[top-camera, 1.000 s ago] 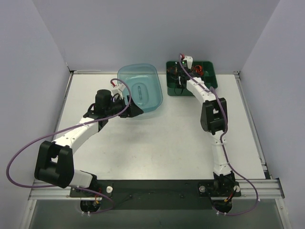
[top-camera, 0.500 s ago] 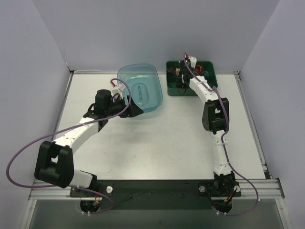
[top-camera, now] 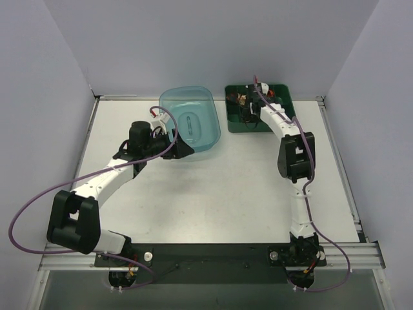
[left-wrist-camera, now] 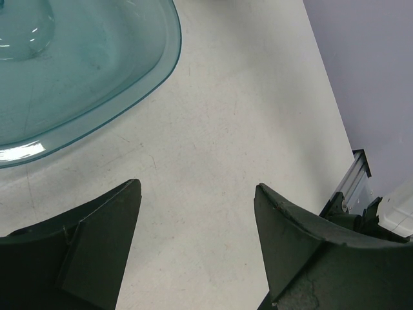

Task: Roll the ties
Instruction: Place the tie in the storage box.

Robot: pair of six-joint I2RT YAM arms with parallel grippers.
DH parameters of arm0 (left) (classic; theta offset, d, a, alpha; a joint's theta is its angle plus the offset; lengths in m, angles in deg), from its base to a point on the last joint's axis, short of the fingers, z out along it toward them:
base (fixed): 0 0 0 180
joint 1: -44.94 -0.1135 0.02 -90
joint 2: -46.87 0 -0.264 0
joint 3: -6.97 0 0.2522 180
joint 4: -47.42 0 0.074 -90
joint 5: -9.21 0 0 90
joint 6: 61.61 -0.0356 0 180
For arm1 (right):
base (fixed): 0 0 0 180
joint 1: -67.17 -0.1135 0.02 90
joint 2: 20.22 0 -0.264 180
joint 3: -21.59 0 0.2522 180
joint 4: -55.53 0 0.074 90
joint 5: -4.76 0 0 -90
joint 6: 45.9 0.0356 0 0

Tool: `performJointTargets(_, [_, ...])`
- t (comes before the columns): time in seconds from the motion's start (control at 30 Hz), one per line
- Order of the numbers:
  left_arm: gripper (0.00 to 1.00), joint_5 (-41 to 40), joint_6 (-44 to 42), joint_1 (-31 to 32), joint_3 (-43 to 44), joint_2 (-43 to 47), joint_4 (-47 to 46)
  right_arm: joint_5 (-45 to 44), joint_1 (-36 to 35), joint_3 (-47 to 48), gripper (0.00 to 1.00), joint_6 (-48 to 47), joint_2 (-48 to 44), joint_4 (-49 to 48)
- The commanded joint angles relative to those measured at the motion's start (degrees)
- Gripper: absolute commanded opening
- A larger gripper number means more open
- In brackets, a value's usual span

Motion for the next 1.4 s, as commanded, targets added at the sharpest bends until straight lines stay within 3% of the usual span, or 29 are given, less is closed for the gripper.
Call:
performJointTargets(0.0, [0.80, 1.5, -0.5, -0.4, 0.8, -0.8, -3.1, 2.6, -0.4, -7.2, 0.00, -0.4, -2.5, 15.4])
performJointTargets(0.47, [0.80, 2.2, 0.3, -0.4, -0.6, -0.2, -4.3, 1.5, -3.5, -19.9, 0.00, -3.1, -11.8, 16.6])
performJointTargets(1.07, [0.79, 3.3, 1.0, -0.4, -1.4, -2.3, -6.8, -12.0, -5.3, -15.6, 0.00, -5.5, -9.8, 10.0])
performJointTargets(1.37, [0.79, 3.7, 1.3, -0.4, -1.4, -3.0, -7.5, -12.7, -4.7, -13.9, 0.00, -7.0, -6.6, 9.9])
